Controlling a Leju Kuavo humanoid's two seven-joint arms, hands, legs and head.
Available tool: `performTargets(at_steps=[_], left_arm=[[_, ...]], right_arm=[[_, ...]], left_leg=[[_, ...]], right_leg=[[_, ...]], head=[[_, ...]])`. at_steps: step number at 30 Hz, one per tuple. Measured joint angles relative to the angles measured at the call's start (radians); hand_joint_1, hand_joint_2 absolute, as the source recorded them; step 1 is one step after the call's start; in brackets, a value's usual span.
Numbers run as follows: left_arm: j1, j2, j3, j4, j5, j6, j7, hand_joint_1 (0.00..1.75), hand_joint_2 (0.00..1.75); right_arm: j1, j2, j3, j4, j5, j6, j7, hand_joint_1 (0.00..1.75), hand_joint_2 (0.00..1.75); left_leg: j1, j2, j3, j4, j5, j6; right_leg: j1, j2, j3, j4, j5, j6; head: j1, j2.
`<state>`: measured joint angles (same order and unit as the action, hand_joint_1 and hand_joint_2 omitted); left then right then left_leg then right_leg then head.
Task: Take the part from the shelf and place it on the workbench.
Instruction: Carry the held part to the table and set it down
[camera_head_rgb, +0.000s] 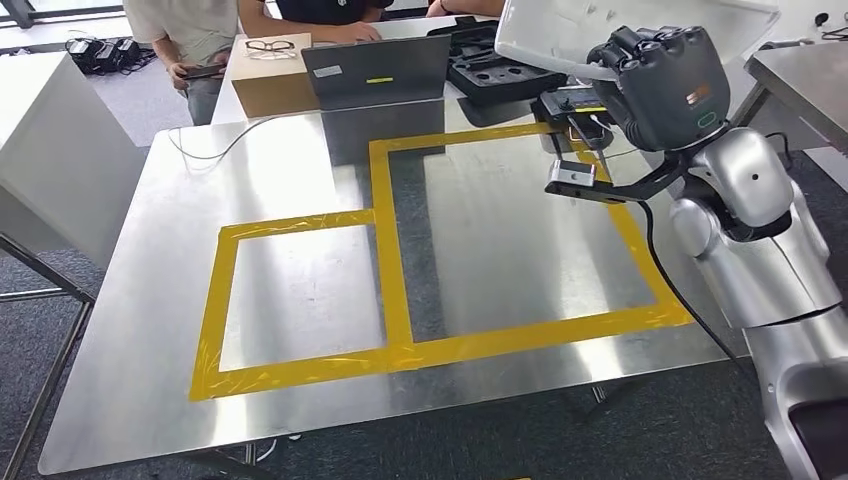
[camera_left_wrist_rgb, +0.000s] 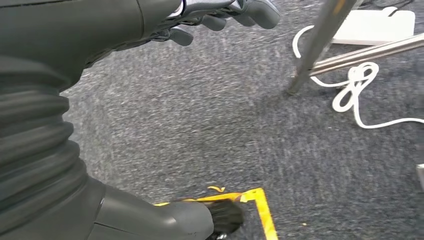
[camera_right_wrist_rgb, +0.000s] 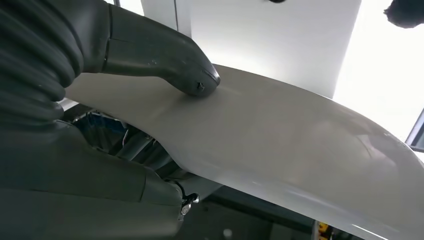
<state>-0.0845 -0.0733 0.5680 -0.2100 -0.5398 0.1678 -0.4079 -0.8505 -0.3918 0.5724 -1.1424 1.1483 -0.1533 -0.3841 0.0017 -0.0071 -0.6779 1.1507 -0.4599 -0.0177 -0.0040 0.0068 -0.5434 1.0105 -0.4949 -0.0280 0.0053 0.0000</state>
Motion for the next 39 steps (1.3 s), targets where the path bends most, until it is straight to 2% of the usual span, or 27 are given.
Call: performTargets(at_steps=[1, 2, 5, 7, 10, 11, 13, 14, 18, 28, 34, 39], left_arm=[[0.000, 0.000, 0.000, 0.001, -0.002, 0.000, 0.001, 0.00, 1.75], [0.000, 0.000, 0.001, 0.001, -0.005, 0.000, 0.002, 0.00, 1.75], [0.000, -0.002, 0.004, 0.003, -0.012, 0.000, 0.008, 0.00, 1.75], [-0.001, -0.005, 0.006, 0.003, -0.021, 0.000, 0.016, 0.00, 1.75], [-0.005, -0.010, 0.006, 0.003, -0.028, 0.002, 0.028, 0.00, 1.75], [-0.006, -0.012, 0.007, 0.003, -0.028, 0.004, 0.031, 0.00, 1.75], [-0.005, -0.014, 0.007, 0.004, -0.028, 0.005, 0.035, 0.00, 1.75], [-0.004, -0.014, 0.007, 0.004, -0.028, 0.005, 0.037, 0.00, 1.75], [-0.004, -0.015, 0.008, 0.005, -0.029, 0.006, 0.037, 0.00, 1.75], [-0.003, -0.018, 0.008, 0.005, -0.030, 0.007, 0.033, 0.00, 1.75], [-0.009, -0.029, 0.009, 0.005, -0.041, 0.005, -0.013, 0.00, 1.75], [-0.011, -0.037, 0.009, 0.005, -0.048, -0.003, -0.037, 0.00, 1.75]], right_arm=[[-0.015, 0.010, 0.008, 0.032, -0.006, -0.005, 0.000, 1.75, 1.75], [-0.029, 0.020, 0.016, 0.065, -0.011, -0.012, 0.000, 1.75, 1.75], [-0.055, 0.054, 0.033, 0.164, -0.018, -0.033, 0.004, 1.75, 1.75], [-0.072, 0.073, 0.040, 0.227, -0.018, -0.037, 0.006, 1.75, 1.75], [-0.094, 0.092, 0.053, 0.306, -0.014, -0.039, 0.003, 1.75, 1.75], [-0.097, 0.098, 0.058, 0.328, -0.012, -0.040, 0.002, 1.75, 1.75], [-0.100, 0.108, 0.064, 0.360, -0.010, -0.042, 0.001, 1.75, 1.75], [-0.100, 0.112, 0.066, 0.372, -0.010, -0.043, 0.001, 1.75, 1.75], [-0.103, 0.123, 0.069, 0.406, -0.009, -0.045, 0.001, 1.75, 1.75], [-0.111, 0.140, 0.075, 0.457, -0.008, -0.042, 0.011, 1.75, 1.75], [-0.113, 0.214, 0.084, 0.605, -0.031, -0.026, 0.080, 1.75, 1.75], [-0.024, 0.271, 0.084, 0.704, -0.038, -0.055, 0.132, 1.75, 1.75]], left_leg=[[-0.003, 0.000, 0.013, -0.060, 0.032, 0.005], [-0.006, 0.001, 0.024, -0.102, 0.051, 0.012], [-0.008, 0.001, 0.038, -0.133, 0.047, 0.029], [-0.005, -0.002, 0.046, -0.138, 0.046, 0.034], [-0.004, -0.010, 0.054, -0.139, 0.042, 0.033], [-0.005, -0.012, 0.055, -0.139, 0.040, 0.034], [-0.006, -0.014, 0.054, -0.139, 0.037, 0.036], [-0.008, -0.014, 0.053, -0.138, 0.036, 0.037], [-0.010, -0.012, 0.050, -0.134, 0.035, 0.040], [-0.008, -0.012, 0.054, -0.135, 0.039, 0.039], [-0.007, -0.010, 0.058, -0.135, 0.040, 0.038], [-0.006, -0.011, 0.058, -0.135, 0.040, 0.038]], right_leg=[[0.000, 0.000, 0.008, 0.000, -0.007, 0.003], [0.000, 0.001, 0.011, -0.001, -0.013, 0.007], [0.001, 0.002, 0.013, -0.004, -0.026, 0.024], [0.003, 0.001, 0.019, 0.003, -0.021, 0.031], [0.008, 0.000, 0.021, 0.009, -0.001, 0.020], [0.007, -0.001, 0.022, 0.006, -0.002, 0.016], [0.007, -0.002, 0.029, -0.003, -0.010, 0.015], [0.006, -0.003, 0.034, -0.013, -0.018, 0.016], [0.003, -0.003, 0.043, -0.029, -0.030, 0.031], [0.005, -0.003, 0.046, -0.028, -0.027, 0.036], [0.006, -0.002, 0.047, -0.027, -0.028, 0.035], [0.006, -0.002, 0.048, -0.027, -0.028, 0.035]], head=[[0.000, 0.000], [0.000, 0.000], [0.000, 0.000], [0.001, 0.000], [0.006, 0.000], [0.006, 0.000], [0.006, 0.000], [0.006, 0.000], [0.006, 0.000], [0.006, 0.000], [0.006, 0.000], [0.006, 0.000]])
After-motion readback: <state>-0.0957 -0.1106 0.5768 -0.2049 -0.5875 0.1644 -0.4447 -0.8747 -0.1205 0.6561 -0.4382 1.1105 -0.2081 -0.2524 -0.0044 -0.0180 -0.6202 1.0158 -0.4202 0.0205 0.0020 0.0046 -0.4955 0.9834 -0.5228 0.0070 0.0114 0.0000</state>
